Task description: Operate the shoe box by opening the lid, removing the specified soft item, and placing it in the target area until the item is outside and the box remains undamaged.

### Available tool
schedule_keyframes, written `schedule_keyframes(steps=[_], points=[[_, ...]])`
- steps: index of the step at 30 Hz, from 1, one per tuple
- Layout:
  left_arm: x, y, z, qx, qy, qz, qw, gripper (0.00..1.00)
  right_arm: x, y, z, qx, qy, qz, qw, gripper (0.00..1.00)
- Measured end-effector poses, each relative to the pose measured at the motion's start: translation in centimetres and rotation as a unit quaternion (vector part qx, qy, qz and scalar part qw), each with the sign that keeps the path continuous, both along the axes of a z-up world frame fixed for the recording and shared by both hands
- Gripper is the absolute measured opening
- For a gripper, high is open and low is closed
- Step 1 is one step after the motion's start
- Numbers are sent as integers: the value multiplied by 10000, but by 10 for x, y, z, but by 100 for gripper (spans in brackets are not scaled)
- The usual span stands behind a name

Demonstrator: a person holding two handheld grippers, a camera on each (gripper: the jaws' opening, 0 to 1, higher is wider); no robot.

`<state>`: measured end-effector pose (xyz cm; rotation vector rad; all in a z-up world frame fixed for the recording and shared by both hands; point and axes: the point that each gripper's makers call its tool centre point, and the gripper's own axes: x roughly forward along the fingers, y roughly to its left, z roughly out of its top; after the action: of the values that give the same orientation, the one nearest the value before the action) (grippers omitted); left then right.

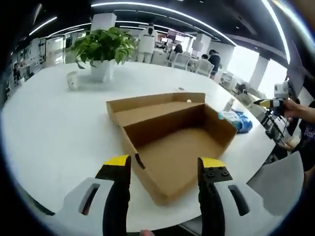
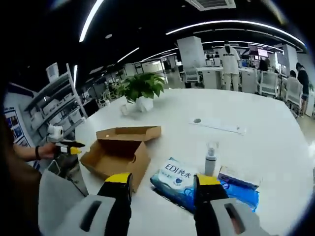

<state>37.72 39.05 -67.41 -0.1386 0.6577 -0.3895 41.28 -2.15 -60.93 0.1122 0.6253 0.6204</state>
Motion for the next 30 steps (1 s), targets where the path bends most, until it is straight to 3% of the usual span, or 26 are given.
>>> schedule_keyframes(steps=[11,13,16,30], points=[[0,-2,-12,-108,187,96,9997,57,-34,31,-14,405,46,-355,9985,50],[1,-2,-14,-114,221,123,9996,57,-39,35,-22,109,17,-315,9994,49],[-1,-4,-16,-134,272,174,9994,57,-47,49,-28,-11,30,-160,9999,50],[-4,-1,-20,-47,402,174,9990,57,-41,74,-29,320,-48,-111,9994,51]])
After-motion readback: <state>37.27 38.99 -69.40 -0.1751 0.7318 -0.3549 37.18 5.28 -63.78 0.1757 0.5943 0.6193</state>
